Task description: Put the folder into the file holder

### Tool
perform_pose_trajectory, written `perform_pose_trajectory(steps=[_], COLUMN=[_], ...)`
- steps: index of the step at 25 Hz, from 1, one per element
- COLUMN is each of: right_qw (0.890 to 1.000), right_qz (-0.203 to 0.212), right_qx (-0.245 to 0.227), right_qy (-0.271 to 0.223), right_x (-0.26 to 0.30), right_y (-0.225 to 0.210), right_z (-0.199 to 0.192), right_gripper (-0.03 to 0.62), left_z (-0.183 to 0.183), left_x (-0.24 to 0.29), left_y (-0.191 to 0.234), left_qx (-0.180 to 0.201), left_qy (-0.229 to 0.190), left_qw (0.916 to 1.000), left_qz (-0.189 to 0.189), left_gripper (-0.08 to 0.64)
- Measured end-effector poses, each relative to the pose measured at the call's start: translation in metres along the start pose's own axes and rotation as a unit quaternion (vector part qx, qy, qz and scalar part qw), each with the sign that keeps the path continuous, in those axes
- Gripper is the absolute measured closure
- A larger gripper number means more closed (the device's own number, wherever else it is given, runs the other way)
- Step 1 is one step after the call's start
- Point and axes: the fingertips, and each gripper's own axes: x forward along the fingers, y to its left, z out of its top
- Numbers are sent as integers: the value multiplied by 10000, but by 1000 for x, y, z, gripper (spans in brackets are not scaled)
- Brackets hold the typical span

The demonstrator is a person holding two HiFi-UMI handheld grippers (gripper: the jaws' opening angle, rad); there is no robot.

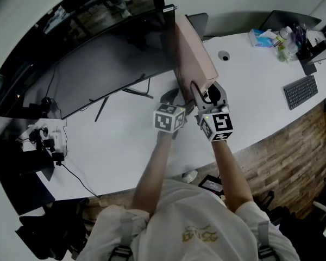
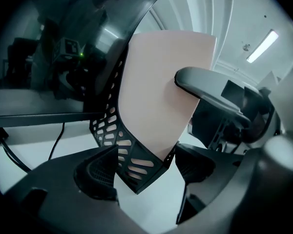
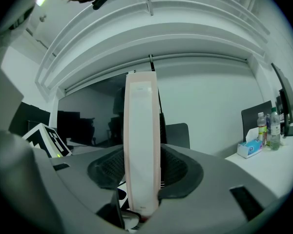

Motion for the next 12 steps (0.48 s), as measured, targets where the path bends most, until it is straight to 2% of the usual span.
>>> perform_pose_trajectory(steps=[6,8,12], right_qw=[9985,9977,9978], right_qz=[84,55,3], right_qx=[-450,-448,-437], right_qy=[306,498,503], right_x=[2,1,-5], right_y=[17,17,19], right_z=[-9,-15,-16], right_gripper=[391,385,368], left_z=[-1,-1,2], left_x=[-3,-4,-7], left_y=[1,0,-1], left_qx=[-22,-36,-65], left_qy=[-14,-20,-116], left_qw=[10000,10000,9999], left_qz=[28,23,-7], left_gripper=[185,186,192])
